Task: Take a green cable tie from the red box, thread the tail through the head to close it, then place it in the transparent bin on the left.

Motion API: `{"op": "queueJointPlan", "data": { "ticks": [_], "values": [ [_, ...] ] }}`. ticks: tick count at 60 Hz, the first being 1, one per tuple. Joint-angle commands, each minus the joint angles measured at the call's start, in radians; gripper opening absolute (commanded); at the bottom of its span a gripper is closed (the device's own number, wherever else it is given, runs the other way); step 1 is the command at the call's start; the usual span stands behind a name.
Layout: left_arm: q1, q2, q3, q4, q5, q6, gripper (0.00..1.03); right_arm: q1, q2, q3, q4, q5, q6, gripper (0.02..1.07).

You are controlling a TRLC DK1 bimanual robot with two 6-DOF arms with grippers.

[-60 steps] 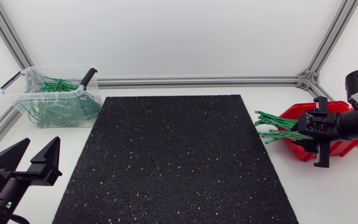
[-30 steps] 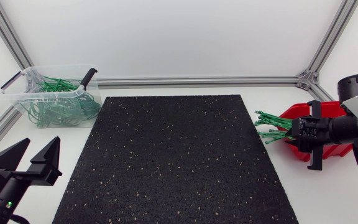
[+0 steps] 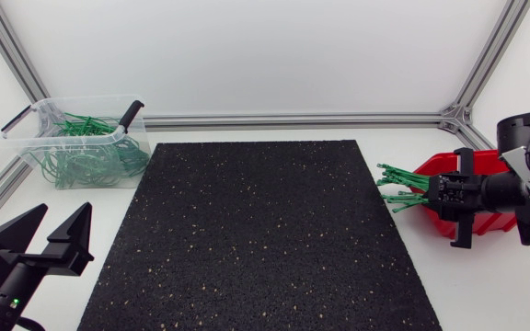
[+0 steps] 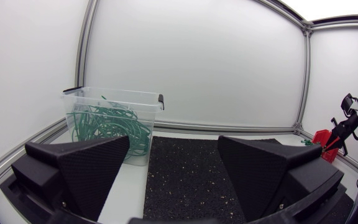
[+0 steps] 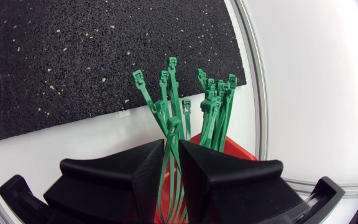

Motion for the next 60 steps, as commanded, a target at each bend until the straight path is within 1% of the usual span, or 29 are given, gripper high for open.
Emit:
{"op": "queueJointPlan", "data": {
  "ticks": [1, 5, 7, 16, 26, 31, 33, 39, 46, 52, 60],
  "values": [
    [-0.007, -0.007, -0.041, -0.018, 0.001, -0.017, 0.99, -0.014, 0.011, -0.021, 0.013, 0.006, 0.002, 0.17],
    [-0.011, -0.007, -0.041, -0.018, 0.001, -0.017, 0.99, -0.018, 0.003, -0.023, 0.013, 0.008, -0.001, 0.13],
    [-0.014, -0.007, -0.041, -0.018, 0.001, -0.017, 0.99, -0.021, -0.001, -0.021, 0.013, 0.006, -0.002, 0.08],
    [-0.027, -0.007, -0.041, -0.017, 0.001, -0.018, 0.99, -0.024, -0.032, -0.018, -0.003, 0.014, -0.002, 0.08],
    [-0.034, -0.009, -0.041, -0.014, 0.001, -0.017, 0.99, -0.023, -0.079, 0.045, -0.115, 0.008, 0.039, 0.08],
    [-0.034, -0.009, -0.041, -0.012, 0.001, -0.017, 0.99, -0.020, -0.096, 0.107, -0.207, -0.009, 0.076, 0.08],
    [-0.036, -0.010, -0.041, -0.012, 0.001, -0.017, 0.99, -0.020, -0.115, 0.161, -0.280, -0.041, 0.105, 0.08],
    [-0.037, -0.010, -0.041, -0.012, 0.001, -0.017, 0.99, -0.020, -0.133, 0.255, -0.408, -0.093, 0.162, 0.08],
    [-0.037, -0.012, -0.043, -0.007, 0.001, -0.015, 0.99, -0.026, -0.145, 0.370, -0.570, -0.207, 0.194, 0.08],
    [-0.037, -0.012, -0.041, -0.004, 0.007, -0.015, 0.99, -0.027, -0.128, 0.465, -0.693, -0.293, 0.237, 0.08],
    [-0.045, -0.012, -0.024, -0.007, 0.013, -0.017, 0.99, -0.018, -0.122, 0.558, -0.819, -0.411, 0.294, 0.09]
  ]
}}
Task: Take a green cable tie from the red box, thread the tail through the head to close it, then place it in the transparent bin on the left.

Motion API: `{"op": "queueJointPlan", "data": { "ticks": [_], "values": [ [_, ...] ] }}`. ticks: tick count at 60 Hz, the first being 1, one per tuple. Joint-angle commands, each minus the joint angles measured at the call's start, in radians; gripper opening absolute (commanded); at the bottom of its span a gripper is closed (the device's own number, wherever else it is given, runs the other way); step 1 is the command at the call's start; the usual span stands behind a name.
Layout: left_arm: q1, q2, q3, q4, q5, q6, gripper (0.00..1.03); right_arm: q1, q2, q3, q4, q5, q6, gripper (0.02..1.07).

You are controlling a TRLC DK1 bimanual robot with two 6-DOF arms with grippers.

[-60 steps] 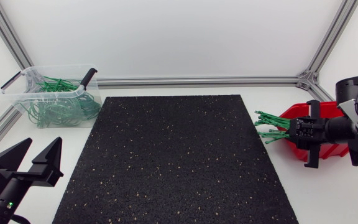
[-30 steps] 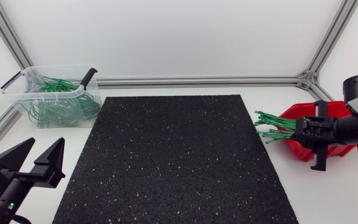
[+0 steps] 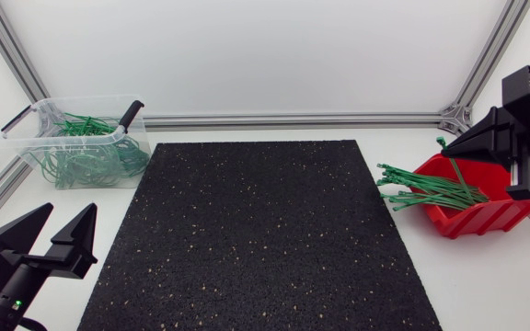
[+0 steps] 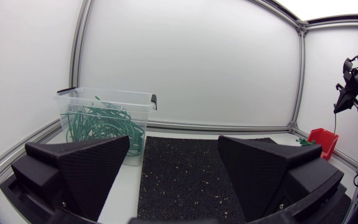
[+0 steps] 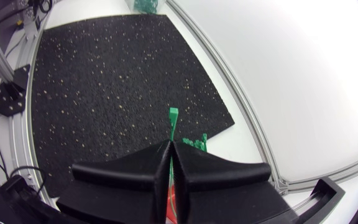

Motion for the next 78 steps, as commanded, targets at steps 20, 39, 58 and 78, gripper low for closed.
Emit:
{"op": "queueJointPlan", "data": {
  "ticks": [20, 39, 58, 78],
  "values": [
    [-0.006, 0.058, 0.066, -0.027, 0.073, -0.083, 0.99, 0.194, 0.034, 0.181, -0.183, -0.137, 0.333, 0.08],
    [0.005, 0.199, 0.189, -0.047, 0.211, -0.156, 0.99, 0.432, 0.071, 0.198, -0.206, -0.139, 0.513, 0.08],
    [-0.009, 0.403, 0.284, -0.028, 0.379, -0.207, 0.99, 0.528, 0.160, 0.184, -0.177, -0.249, 0.662, 0.08],
    [-0.186, 0.553, 0.347, -0.013, 0.451, -0.227, 0.99, 0.568, 0.270, 0.154, -0.151, -0.433, 0.803, 0.08]
  ]
}}
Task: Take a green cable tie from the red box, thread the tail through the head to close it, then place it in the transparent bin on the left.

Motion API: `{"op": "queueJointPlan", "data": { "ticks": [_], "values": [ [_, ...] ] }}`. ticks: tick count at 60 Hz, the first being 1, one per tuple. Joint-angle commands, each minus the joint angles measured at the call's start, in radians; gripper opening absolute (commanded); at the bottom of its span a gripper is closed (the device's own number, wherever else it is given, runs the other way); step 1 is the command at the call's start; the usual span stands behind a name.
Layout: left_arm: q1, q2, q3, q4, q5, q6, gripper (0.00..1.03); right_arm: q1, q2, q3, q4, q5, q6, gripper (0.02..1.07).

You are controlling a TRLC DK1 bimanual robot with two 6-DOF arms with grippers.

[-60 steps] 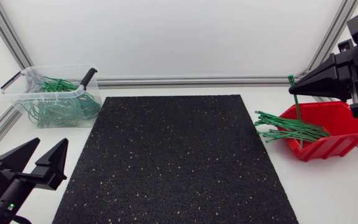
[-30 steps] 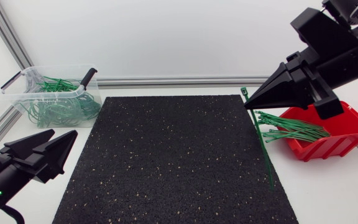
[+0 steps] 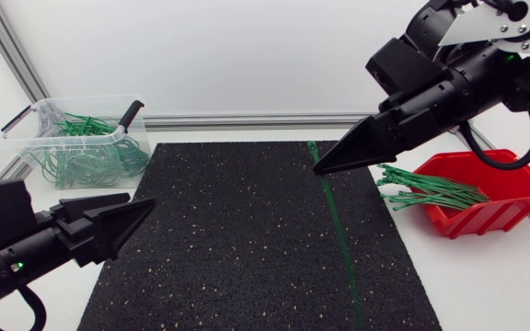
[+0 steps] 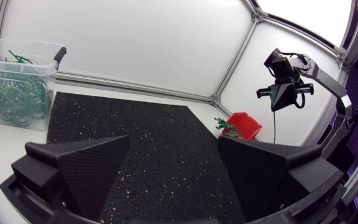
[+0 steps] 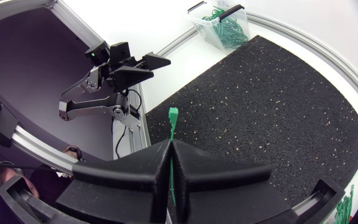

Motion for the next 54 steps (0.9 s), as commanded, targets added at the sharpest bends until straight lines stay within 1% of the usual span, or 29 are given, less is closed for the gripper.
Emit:
{"op": "queueJointPlan", "data": {
  "ticks": [1, 8, 17, 28, 36, 41, 49, 54],
  "values": [
    [-0.062, 0.040, 0.051, 0.014, 0.022, -0.036, 0.99, 0.023, 0.019, -0.027, 0.012, -0.038, 0.035, 0.08],
    [-0.137, 0.086, 0.078, 0.014, 0.044, -0.047, 0.99, 0.039, 0.047, -0.036, 0.026, -0.095, 0.038, 0.08],
    [-0.212, 0.172, 0.114, 0.051, 0.056, -0.069, 0.99, 0.069, 0.052, -0.065, 0.112, -0.107, 0.082, 0.08],
    [-0.224, 0.268, 0.147, 0.100, 0.078, -0.078, 0.99, 0.094, 0.042, -0.109, 0.253, -0.102, 0.187, 0.08],
    [-0.235, 0.299, 0.160, 0.111, 0.078, -0.078, 0.99, 0.120, 0.018, -0.132, 0.336, -0.055, 0.254, 0.08],
    [-0.246, 0.314, 0.168, 0.118, 0.078, -0.084, 0.99, 0.138, -0.002, -0.157, 0.420, -0.015, 0.323, 0.08],
    [-0.269, 0.340, 0.179, 0.132, 0.076, -0.102, 0.99, 0.177, -0.039, -0.194, 0.530, 0.109, 0.424, 0.08],
    [-0.289, 0.353, 0.191, 0.134, 0.056, -0.124, 0.99, 0.209, -0.082, -0.229, 0.632, 0.217, 0.521, 0.08]
  ]
}}
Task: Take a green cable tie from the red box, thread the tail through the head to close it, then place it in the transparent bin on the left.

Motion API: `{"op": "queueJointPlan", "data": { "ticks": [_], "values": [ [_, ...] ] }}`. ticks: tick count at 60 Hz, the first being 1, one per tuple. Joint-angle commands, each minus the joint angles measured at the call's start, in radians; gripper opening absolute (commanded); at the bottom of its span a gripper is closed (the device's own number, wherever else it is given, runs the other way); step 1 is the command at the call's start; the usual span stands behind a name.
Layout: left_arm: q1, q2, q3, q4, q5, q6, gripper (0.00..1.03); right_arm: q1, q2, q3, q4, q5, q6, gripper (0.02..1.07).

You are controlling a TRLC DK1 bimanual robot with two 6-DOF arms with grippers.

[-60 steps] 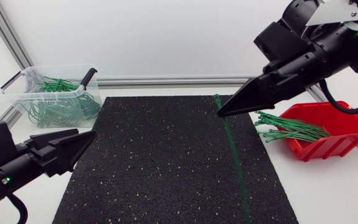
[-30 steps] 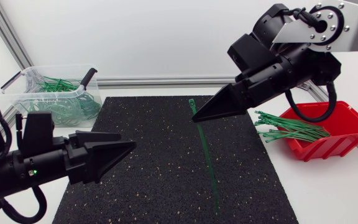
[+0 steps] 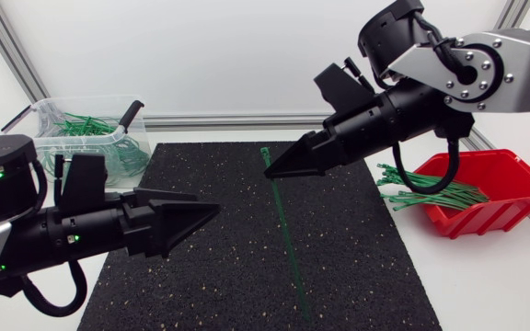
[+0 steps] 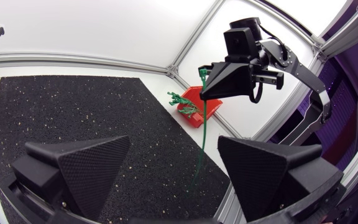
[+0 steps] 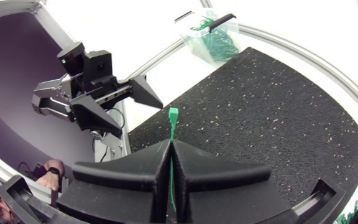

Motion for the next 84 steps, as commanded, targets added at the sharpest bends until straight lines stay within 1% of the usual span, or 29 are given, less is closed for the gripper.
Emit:
{"op": "queueJointPlan", "data": {
  "ticks": [1, 2, 5, 6, 8, 13, 17, 18, 23, 27, 31, 36, 39, 42, 50, 58, 61, 66, 75, 84],
  "values": [
    [-0.025, 0.018, 0.044, 0.018, -0.009, -0.043, 0.99, 0.036, -0.057, -0.049, 0.061, 0.078, 0.109, 0.08],
    [-0.031, 0.018, 0.044, 0.018, -0.012, -0.043, 0.99, 0.049, -0.069, -0.056, 0.072, 0.110, 0.110, 0.08],
    [-0.067, 0.020, 0.042, 0.032, -0.066, -0.041, 0.99, 0.081, -0.095, -0.074, 0.109, 0.188, 0.141, 0.08],
    [-0.087, 0.020, 0.041, 0.044, -0.102, -0.040, 0.99, 0.093, -0.107, -0.083, 0.133, 0.219, 0.173, 0.08],
    [-0.117, 0.020, 0.039, 0.057, -0.145, -0.038, 0.99, 0.113, -0.123, -0.097, 0.167, 0.262, 0.208, 0.08],
    [-0.186, 0.028, 0.042, 0.063, -0.228, -0.031, 0.99, 0.155, -0.144, -0.102, 0.176, 0.356, 0.230, 0.08],
    [-0.255, 0.034, 0.048, 0.066, -0.323, -0.026, 0.99, 0.193, -0.159, -0.109, 0.187, 0.420, 0.261, 0.08],
    [-0.292, 0.043, 0.053, 0.066, -0.380, -0.009, 0.99, 0.205, -0.164, -0.109, 0.196, 0.448, 0.276, 0.08],
    [-0.378, 0.066, 0.067, 0.068, -0.520, 0.032, 0.98, 0.233, -0.172, -0.106, 0.196, 0.495, 0.297, 0.08],
    [-0.423, 0.088, 0.082, 0.069, -0.613, 0.046, 0.97, 0.242, -0.178, -0.103, 0.196, 0.524, 0.327, 0.08],
    [-0.452, 0.107, 0.102, 0.069, -0.652, 0.051, 0.97, 0.254, -0.182, -0.097, 0.193, 0.564, 0.339, 0.08],
    [-0.493, 0.132, 0.119, 0.069, -0.714, 0.052, 0.96, 0.288, -0.190, -0.082, 0.179, 0.658, 0.362, 0.08],
    [-0.522, 0.155, 0.131, 0.072, -0.768, 0.069, 0.94, 0.302, -0.195, -0.074, 0.172, 0.685, 0.368, 0.08],
    [-0.542, 0.173, 0.142, 0.077, -0.802, 0.071, 0.93, 0.313, -0.198, -0.066, 0.159, 0.711, 0.374, 0.08],
    [-0.591, 0.235, 0.176, 0.087, -0.883, 0.086, 0.91, 0.314, -0.210, -0.053, 0.150, 0.724, 0.396, 0.08],
    [-0.608, 0.281, 0.193, 0.118, -0.951, 0.101, 0.91, 0.316, -0.219, -0.053, 0.150, 0.753, 0.414, 0.08],
    [-0.608, 0.292, 0.194, 0.132, -0.966, 0.109, 0.86, 0.317, -0.221, -0.053, 0.150, 0.762, 0.420, 0.08],
    [-0.620, 0.310, 0.202, 0.143, -1.003, 0.110, 0.83, 0.329, -0.227, -0.051, 0.150, 0.774, 0.437, 0.08],
    [-0.662, 0.359, 0.208, 0.190, -1.099, 0.140, 0.82, 0.369, -0.235, -0.048, 0.150, 0.828, 0.446, 0.08],
    [-0.676, 0.388, 0.223, 0.206, -1.141, 0.144, 0.82, 0.377, -0.222, -0.036, 0.153, 0.839, 0.451, 0.08]
  ]
}}
